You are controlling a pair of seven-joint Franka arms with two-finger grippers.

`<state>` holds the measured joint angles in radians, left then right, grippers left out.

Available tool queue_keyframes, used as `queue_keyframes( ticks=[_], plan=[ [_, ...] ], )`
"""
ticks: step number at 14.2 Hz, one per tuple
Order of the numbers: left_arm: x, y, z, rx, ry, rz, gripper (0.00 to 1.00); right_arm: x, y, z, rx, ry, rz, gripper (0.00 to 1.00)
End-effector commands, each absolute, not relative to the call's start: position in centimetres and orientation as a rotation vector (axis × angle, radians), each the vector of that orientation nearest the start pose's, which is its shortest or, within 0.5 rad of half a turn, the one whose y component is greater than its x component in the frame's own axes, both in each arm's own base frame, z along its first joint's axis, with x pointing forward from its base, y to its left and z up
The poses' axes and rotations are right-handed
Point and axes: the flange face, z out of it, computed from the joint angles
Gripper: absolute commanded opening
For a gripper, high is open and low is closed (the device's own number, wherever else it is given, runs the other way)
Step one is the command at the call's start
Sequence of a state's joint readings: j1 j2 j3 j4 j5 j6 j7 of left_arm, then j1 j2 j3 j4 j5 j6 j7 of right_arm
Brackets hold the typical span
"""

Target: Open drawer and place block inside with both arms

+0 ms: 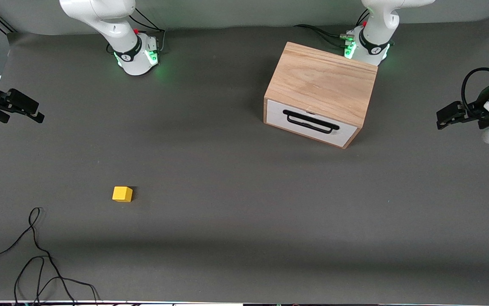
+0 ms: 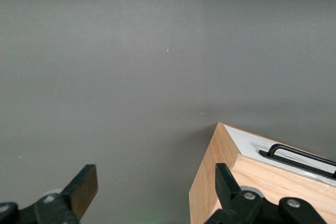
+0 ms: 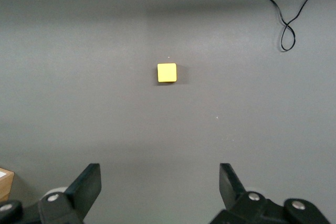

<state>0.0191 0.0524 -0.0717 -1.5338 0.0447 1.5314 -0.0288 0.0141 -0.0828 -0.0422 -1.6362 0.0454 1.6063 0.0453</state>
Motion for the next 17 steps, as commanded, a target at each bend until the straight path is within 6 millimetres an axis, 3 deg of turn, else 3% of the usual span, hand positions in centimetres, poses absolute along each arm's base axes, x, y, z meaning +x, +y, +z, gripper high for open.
queue_keyframes(
  ticks=[1, 4, 10, 13, 17],
  plan=[
    [56.4, -2.4, 61.2, -3.094, 0.056, 0.069, 1.0, 53.3, -0.6, 64.0, -3.097, 0.084, -0.026, 1.0],
    [56.4, -2.4, 61.2, -3.096, 0.056, 0.069, 1.0, 53.3, -0.2, 63.9, -3.097, 0.075, -0.018, 1.0],
    [56.3, -2.5, 61.1, -3.094, 0.059, 0.071, 1.0, 55.3, -0.1, 61.8, -3.092, 0.088, -0.027, 1.0],
    [56.3, -2.5, 61.0, -3.093, 0.066, 0.083, 1.0, 55.2, 0.1, 62.3, -3.097, 0.078, -0.046, 1.0],
    [57.1, -2.4, 58.8, -3.094, 0.09, 0.164, 1.0, 55.2, 0.1, 62.3, -3.097, 0.069, -0.046, 1.0]
  ],
)
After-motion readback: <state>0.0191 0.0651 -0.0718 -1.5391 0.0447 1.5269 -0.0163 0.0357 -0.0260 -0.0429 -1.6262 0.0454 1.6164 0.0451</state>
